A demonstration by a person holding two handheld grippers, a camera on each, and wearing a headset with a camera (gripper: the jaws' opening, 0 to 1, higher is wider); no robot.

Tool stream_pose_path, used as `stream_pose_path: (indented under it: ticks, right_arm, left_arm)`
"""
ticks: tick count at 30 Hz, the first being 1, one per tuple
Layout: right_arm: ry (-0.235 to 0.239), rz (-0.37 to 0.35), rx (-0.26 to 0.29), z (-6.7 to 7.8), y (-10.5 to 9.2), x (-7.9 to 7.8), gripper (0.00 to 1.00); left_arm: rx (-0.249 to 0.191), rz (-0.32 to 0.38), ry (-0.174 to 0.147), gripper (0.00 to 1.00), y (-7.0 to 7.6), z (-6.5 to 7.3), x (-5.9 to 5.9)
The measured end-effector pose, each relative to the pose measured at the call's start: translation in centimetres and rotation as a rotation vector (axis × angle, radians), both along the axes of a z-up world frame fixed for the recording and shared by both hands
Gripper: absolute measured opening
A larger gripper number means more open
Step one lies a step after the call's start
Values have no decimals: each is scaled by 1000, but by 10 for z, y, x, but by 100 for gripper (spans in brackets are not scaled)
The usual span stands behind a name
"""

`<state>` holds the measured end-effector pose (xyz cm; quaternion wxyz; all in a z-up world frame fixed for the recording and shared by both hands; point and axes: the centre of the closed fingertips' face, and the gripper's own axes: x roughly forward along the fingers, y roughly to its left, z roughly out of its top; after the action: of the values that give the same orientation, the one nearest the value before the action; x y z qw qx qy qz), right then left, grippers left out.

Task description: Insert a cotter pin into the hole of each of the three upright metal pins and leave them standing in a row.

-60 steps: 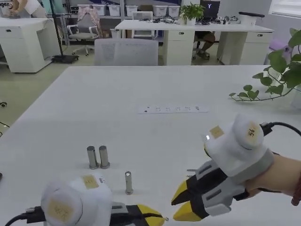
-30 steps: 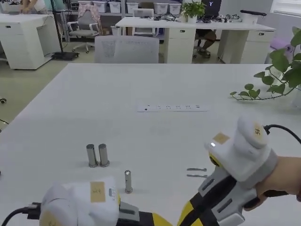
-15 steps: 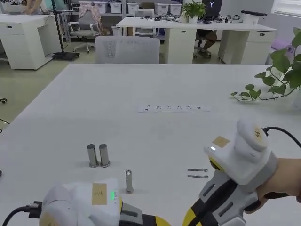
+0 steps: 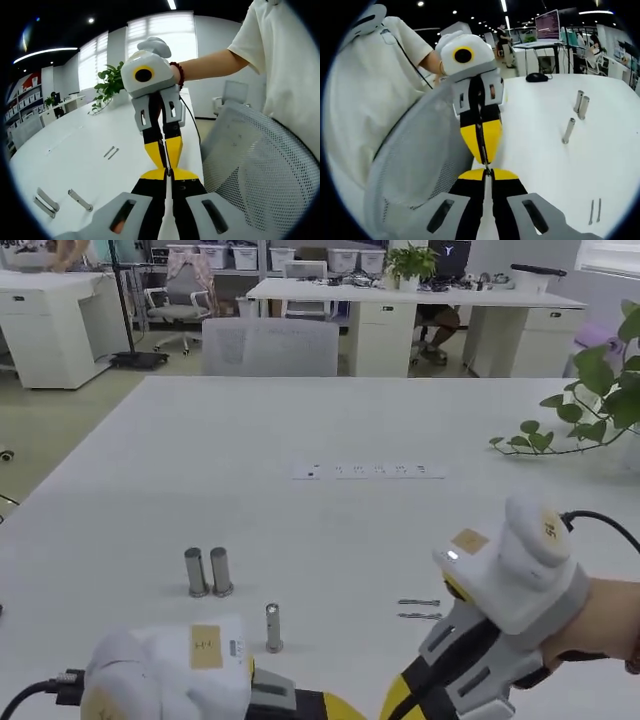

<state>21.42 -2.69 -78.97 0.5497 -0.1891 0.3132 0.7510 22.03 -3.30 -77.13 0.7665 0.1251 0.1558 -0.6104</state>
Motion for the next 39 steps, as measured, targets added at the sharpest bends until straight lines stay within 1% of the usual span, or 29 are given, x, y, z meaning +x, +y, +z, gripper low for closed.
stream_pose_path:
  ticks: [3, 4, 5, 7, 12, 14, 18, 21, 24, 30, 32, 38, 39]
  right_arm:
    - [-23, -5, 0, 1, 1, 2, 4]
    - [-40, -7, 1, 1, 2, 4, 4]
    - [-41, -8, 0, 1, 2, 4, 4]
    - [-60, -9, -2, 2, 3, 5, 4]
    - [-77, -22, 2, 3, 4, 9, 4]
    - [-87, -25, 3, 4, 4, 10, 4]
    - [-111, -34, 5, 4, 6, 12, 4]
    - [-120, -43, 6, 3, 7, 14, 3]
    - [-139, -54, 7, 4, 9, 16, 3]
    - [-166, -64, -11, 4, 9, 20, 3]
    - [-170, -66, -18, 3, 9, 22, 3]
    - [-190, -86, -49, 2, 7, 30, 3]
    - [-196, -97, -61, 1, 6, 34, 3]
  left_arm:
    - [-8, 28, 15, 0, 2, 0, 3]
    - [-13, 35, 24, 0, 3, 0, 4]
    - [-16, 42, 23, 0, 4, 0, 6]
    - [-22, 54, 28, 0, 4, 0, 7]
    - [-38, 84, 48, 0, 6, 2, 9]
    - [-39, 91, 51, 0, 6, 2, 10]
    - [-40, 111, 66, 1, 8, 2, 12]
    - [-36, 120, 63, 1, 9, 1, 14]
    - [-42, 142, 77, 2, 11, 1, 16]
    - [-46, 183, 92, 4, 13, -1, 20]
    - [-49, 197, 109, 5, 14, -3, 21]
    - [-57, 231, 109, 9, 20, -5, 25]
    - [-60, 245, 109, 9, 22, -5, 27]
